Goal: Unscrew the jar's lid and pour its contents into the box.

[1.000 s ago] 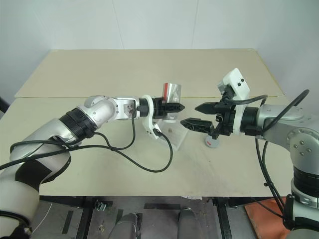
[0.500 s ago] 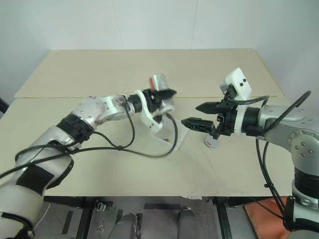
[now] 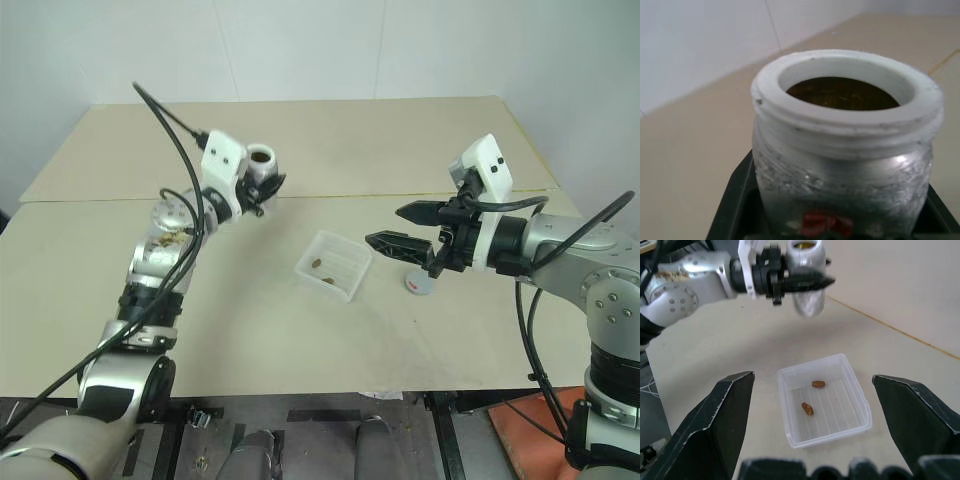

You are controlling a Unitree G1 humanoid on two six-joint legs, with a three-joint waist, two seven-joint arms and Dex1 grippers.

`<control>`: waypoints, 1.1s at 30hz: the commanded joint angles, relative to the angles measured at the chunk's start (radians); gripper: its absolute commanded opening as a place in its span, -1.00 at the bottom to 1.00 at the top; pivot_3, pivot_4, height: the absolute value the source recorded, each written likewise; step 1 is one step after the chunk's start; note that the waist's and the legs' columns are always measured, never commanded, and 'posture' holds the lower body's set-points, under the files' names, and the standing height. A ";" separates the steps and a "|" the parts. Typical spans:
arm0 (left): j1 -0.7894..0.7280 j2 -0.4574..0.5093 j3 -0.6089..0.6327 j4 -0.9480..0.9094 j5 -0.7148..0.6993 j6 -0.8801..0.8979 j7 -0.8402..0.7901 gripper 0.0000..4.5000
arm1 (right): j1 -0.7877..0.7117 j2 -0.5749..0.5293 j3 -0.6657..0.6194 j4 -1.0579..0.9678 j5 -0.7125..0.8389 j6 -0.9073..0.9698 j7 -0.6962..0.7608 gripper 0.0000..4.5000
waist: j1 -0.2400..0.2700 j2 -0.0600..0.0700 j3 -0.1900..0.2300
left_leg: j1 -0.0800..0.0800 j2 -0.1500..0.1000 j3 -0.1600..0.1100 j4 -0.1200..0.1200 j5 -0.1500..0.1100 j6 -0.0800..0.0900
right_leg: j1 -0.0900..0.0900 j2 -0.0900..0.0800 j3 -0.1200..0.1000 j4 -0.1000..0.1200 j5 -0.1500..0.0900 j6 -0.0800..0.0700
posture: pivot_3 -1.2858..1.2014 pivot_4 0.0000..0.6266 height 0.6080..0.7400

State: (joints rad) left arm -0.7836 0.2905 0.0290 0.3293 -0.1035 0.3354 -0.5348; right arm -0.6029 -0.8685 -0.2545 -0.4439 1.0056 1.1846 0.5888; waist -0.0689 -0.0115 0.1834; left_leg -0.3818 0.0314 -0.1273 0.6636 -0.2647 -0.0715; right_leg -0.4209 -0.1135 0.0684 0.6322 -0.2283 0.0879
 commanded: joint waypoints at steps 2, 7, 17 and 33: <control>0.046 -0.011 0.031 -0.051 -0.045 -0.009 0.015 -0.14 | -0.019 -0.002 -0.031 -0.029 0.032 -0.010 -0.014 0.97 | 0.000 0.000 0.000 | 0.000 0.000 0.000 0.000 0.000 0.000 | 0.000 0.000 0.000 0.000 0.000 0.000 | 0.03 -0.52 1.00; 0.090 -0.018 0.024 -0.035 -0.053 -0.040 0.010 -0.14 | -0.017 -0.001 -0.031 -0.037 0.053 -0.007 -0.037 0.97 | 0.002 0.000 0.000 | 0.000 0.000 0.000 0.000 0.000 0.000 | 0.000 0.000 0.000 0.000 0.000 0.000 | 0.03 -0.52 1.00; 0.167 0.004 0.011 -0.056 -0.049 -0.032 0.017 0.55 | -0.011 0.000 -0.020 -0.048 0.085 -0.007 -0.069 1.00 | 0.000 0.000 0.000 | 0.000 0.000 0.000 0.000 0.000 0.000 | 0.000 0.000 0.000 -0.001 0.000 0.000 | 0.03 -0.52 1.00; 0.477 0.428 0.134 -0.559 -0.248 0.214 -0.309 0.99 | 0.055 -0.022 -0.026 -0.046 0.079 -0.028 -0.057 1.00 | 0.000 0.000 0.000 | 0.001 0.001 0.000 -0.002 0.000 0.001 | -0.001 0.001 0.000 -0.001 0.000 -0.001 | 0.03 -0.52 1.00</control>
State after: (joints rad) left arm -0.3099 0.6829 0.1068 -0.1675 -0.3017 0.5386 -0.7908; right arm -0.5390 -0.8758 -0.2506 -0.4663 1.0818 1.1850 0.5215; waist -0.0685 -0.0110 0.1831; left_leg -0.3810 0.0326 -0.1269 0.6615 -0.2651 -0.0707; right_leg -0.4217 -0.1128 0.0688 0.6301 -0.2286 0.0872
